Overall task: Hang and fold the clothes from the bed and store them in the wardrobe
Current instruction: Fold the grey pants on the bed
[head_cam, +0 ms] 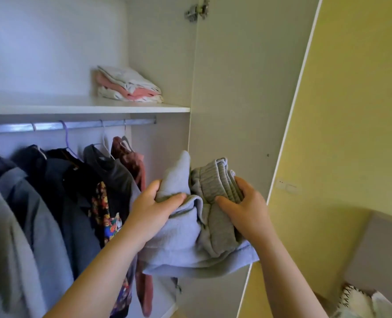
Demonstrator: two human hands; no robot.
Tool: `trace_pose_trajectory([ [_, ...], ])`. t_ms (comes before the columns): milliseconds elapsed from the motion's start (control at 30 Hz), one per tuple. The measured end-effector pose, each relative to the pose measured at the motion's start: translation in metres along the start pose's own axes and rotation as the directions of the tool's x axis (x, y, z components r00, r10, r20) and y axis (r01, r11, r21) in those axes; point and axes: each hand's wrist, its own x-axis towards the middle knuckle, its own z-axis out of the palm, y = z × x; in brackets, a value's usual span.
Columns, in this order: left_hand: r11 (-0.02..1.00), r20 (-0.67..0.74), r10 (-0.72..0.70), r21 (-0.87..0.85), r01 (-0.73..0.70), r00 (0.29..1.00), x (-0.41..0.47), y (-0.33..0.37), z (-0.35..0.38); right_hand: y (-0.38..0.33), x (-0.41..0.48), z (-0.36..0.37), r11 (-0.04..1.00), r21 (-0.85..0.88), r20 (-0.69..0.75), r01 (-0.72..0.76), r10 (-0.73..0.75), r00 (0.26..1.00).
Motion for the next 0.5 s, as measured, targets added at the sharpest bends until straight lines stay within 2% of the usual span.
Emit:
trace_pose_trajectory([
  [500, 0.962, -0.17, 0.269, 0.013, -0.271, 0.948, 0.159, 0.081, -0.087, -0.119, 0.177, 0.037, 0.933, 0.13, -0.077, 0.335, -0.327, 0.942],
])
